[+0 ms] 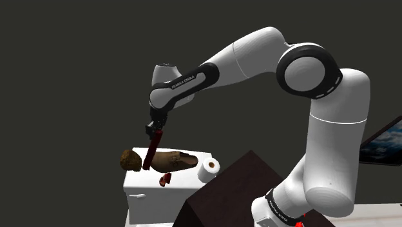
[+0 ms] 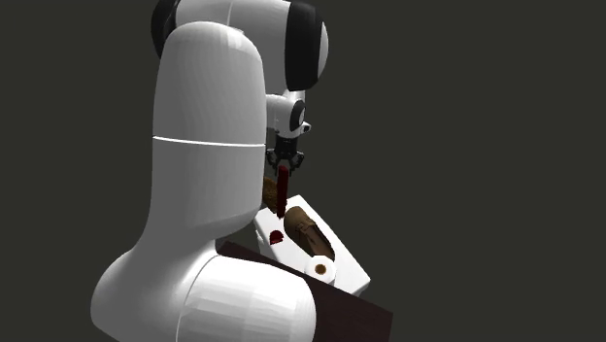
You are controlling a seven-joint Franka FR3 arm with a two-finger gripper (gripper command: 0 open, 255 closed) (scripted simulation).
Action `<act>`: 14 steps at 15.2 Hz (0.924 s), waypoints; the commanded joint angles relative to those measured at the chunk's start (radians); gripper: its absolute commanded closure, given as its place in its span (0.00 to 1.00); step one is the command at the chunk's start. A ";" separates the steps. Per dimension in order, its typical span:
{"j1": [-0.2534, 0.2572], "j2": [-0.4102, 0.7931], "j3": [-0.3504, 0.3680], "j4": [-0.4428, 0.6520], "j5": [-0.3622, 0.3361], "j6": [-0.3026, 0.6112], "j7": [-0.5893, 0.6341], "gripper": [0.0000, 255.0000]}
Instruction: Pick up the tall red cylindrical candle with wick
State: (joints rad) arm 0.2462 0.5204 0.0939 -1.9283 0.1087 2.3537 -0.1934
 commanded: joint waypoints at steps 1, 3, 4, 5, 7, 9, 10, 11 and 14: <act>0.000 -0.018 0.000 0.001 0.000 -0.018 0.002 1.00; -0.001 -0.037 0.001 0.002 0.000 -0.038 0.004 1.00; -0.001 -0.046 0.001 0.002 0.000 -0.048 0.005 1.00; -0.002 -0.056 0.001 0.003 0.000 -0.058 0.006 1.00; -0.002 -0.074 0.001 0.005 0.000 -0.079 0.008 1.00; -0.003 -0.092 0.001 0.008 0.000 -0.100 0.010 1.00; -0.003 -0.100 0.001 0.010 0.000 -0.110 0.011 1.00; -0.003 -0.109 0.002 0.012 0.000 -0.121 0.012 1.00; -0.004 -0.119 0.002 0.015 0.000 -0.133 0.013 1.00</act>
